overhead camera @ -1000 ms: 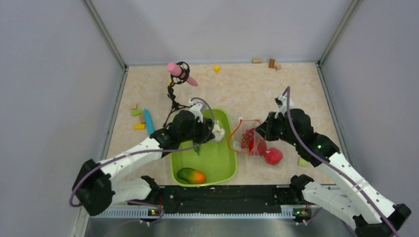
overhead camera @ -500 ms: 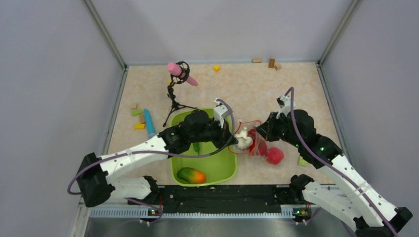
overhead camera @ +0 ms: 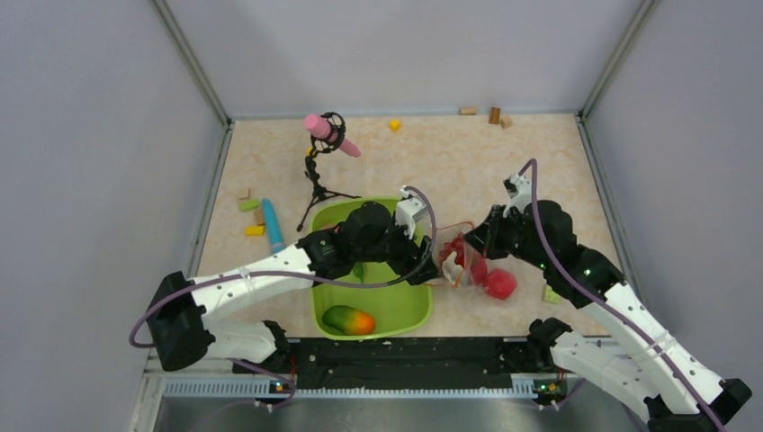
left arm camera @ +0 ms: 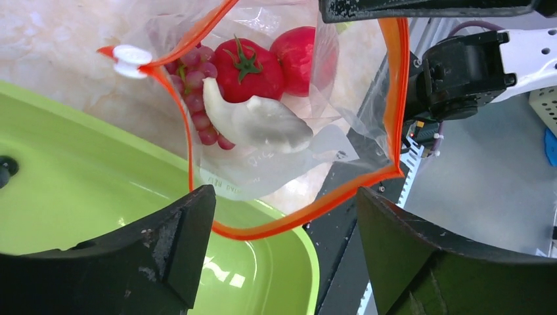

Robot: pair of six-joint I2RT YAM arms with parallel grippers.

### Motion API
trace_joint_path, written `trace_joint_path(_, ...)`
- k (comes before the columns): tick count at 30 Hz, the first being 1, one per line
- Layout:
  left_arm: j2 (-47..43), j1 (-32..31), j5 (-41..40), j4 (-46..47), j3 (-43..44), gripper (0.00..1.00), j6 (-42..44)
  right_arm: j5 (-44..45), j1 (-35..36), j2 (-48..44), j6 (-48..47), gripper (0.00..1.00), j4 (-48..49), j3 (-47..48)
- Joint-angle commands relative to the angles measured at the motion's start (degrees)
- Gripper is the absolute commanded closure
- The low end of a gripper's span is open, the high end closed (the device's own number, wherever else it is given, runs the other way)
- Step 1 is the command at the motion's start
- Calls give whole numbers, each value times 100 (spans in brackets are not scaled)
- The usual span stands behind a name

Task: Place the food in the zip-top bag and seal the zipper
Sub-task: Place the fake vegetable in the zipper food storage bag, then pick up the fake vegetable from the bin.

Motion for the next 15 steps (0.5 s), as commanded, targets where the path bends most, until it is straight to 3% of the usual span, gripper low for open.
trace_joint_path(1,-647,-11,-511,126,-284,17,-126,1,-39,-49,19,100,328,138)
trace_joint_path(10,-1398,8,-3541,-532,-881,12,-1203,95,-40,-77,-72,100,297,81)
trace_joint_path(15,-1595,75,-4559,-991,-1102,9,-1864,182,-40,-90,-75,100,283,41)
